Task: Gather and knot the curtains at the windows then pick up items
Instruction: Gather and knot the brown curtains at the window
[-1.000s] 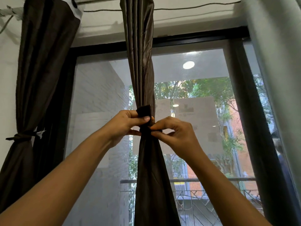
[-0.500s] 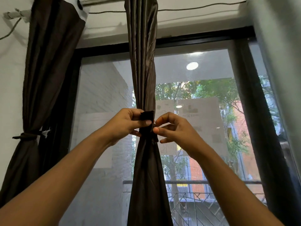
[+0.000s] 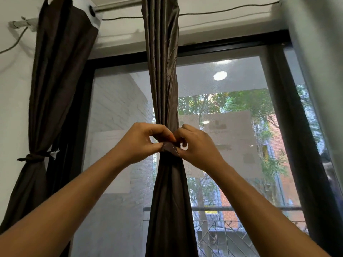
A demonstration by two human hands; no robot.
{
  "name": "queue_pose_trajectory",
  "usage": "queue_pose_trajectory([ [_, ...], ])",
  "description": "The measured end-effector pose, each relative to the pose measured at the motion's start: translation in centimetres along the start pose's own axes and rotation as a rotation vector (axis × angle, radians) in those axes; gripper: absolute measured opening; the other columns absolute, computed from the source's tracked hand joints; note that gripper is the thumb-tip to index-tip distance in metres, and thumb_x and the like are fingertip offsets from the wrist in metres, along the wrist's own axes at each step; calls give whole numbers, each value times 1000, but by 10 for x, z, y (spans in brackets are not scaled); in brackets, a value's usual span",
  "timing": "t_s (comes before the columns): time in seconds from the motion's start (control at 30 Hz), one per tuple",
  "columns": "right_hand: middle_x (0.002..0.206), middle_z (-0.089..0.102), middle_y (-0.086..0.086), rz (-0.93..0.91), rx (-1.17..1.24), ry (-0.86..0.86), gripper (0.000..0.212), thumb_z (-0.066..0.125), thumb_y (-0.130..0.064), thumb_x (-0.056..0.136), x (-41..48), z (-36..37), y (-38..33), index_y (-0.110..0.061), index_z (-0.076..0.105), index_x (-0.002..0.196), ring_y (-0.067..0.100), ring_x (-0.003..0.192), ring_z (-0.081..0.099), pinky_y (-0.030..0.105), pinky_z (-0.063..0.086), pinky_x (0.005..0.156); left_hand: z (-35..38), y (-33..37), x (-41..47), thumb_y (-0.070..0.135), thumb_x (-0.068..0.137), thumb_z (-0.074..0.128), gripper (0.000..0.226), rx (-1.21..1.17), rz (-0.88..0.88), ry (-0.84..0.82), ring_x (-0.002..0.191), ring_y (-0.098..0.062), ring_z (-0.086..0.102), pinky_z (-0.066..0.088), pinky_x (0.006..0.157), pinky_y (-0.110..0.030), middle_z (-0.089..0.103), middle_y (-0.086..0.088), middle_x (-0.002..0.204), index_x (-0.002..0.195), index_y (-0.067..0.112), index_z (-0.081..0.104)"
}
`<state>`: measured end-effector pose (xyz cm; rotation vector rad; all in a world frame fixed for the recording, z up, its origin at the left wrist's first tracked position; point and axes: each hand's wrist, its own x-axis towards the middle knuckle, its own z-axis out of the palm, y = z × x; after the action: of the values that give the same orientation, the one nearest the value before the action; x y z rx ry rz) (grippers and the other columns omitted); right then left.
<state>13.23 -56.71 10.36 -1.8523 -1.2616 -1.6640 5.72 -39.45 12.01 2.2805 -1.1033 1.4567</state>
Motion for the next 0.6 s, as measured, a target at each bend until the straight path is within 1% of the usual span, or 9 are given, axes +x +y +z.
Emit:
queue_pose_trajectory([
  [0.07, 76, 51, -3, -53, -152, 54, 10, 59, -24, 75, 0, 2, -1, -16, 55, 79, 13, 59, 44, 25, 32, 48, 1, -1, -5, 11, 81, 68, 19, 193, 184, 37, 87, -4, 63, 53, 71, -13, 68, 16, 86, 96, 23, 71],
  [0.17, 66, 52, 1, -69, -280, 192, 17, 46, -27, 74, -2, 3, -5, -13, 55, 70, 17, 51, 42, 22, 23, 43, 4, 0, -11, 19, 84, 59, 17, 418, 347, 104, 77, -9, 67, 57, 64, -24, 72, 1, 91, 95, 15, 72],
  [0.23, 65, 52, 1, -34, -223, 245, 19, 45, -26, 75, -1, 6, -9, -12, 57, 69, 16, 51, 43, 18, 19, 43, 6, -2, -16, 16, 86, 59, 17, 504, 391, 161, 76, -17, 69, 58, 61, -30, 73, -4, 93, 92, 10, 74],
  [0.3, 67, 53, -2, 80, -102, 205, 18, 51, -24, 75, 0, 9, -13, -12, 64, 73, 15, 56, 46, 18, 22, 44, 9, -6, -21, 13, 86, 60, 15, 528, 391, 205, 79, -20, 70, 59, 64, -31, 73, -8, 96, 90, 8, 74],
  [0.37, 71, 54, -2, 242, 117, 54, 17, 57, -21, 79, 1, 7, -16, -11, 70, 80, 16, 65, 50, 26, 39, 51, 11, -10, -25, 14, 86, 61, 15, 522, 373, 220, 82, -21, 71, 59, 67, -32, 73, -9, 97, 88, 7, 74],
  [0.4, 73, 55, -1, 350, 340, -66, 14, 59, -17, 82, 1, 2, -16, -11, 72, 82, 16, 69, 52, 31, 45, 58, 12, -12, -27, 15, 86, 62, 15, 508, 361, 224, 83, -21, 71, 60, 68, -32, 73, -9, 98, 87, 6, 74],
  [0.47, 74, 56, -2, 550, 881, -252, 13, 59, -8, 86, -1, -8, -15, -13, 71, 83, 13, 73, 50, 31, 49, 66, 11, -14, -30, 15, 85, 64, 14, 459, 337, 240, 84, -19, 71, 59, 69, -30, 73, -8, 99, 86, 5, 73],
  [0.53, 72, 52, -3, 679, 1210, -253, 14, 57, -11, 87, -4, -10, -13, -14, 71, 84, 11, 71, 45, 30, 47, 66, 11, -18, -34, 14, 83, 65, 11, 412, 317, 250, 86, -16, 71, 58, 71, -27, 72, -6, 100, 85, 6, 73],
  [0.6, 67, 46, -4, 767, 1333, -199, 13, 59, -22, 87, -6, -5, -14, -16, 69, 82, 10, 65, 42, 28, 42, 64, 13, -22, -37, 14, 83, 65, 11, 375, 305, 257, 90, -13, 70, 57, 74, -24, 72, -5, 102, 85, 7, 73],
])
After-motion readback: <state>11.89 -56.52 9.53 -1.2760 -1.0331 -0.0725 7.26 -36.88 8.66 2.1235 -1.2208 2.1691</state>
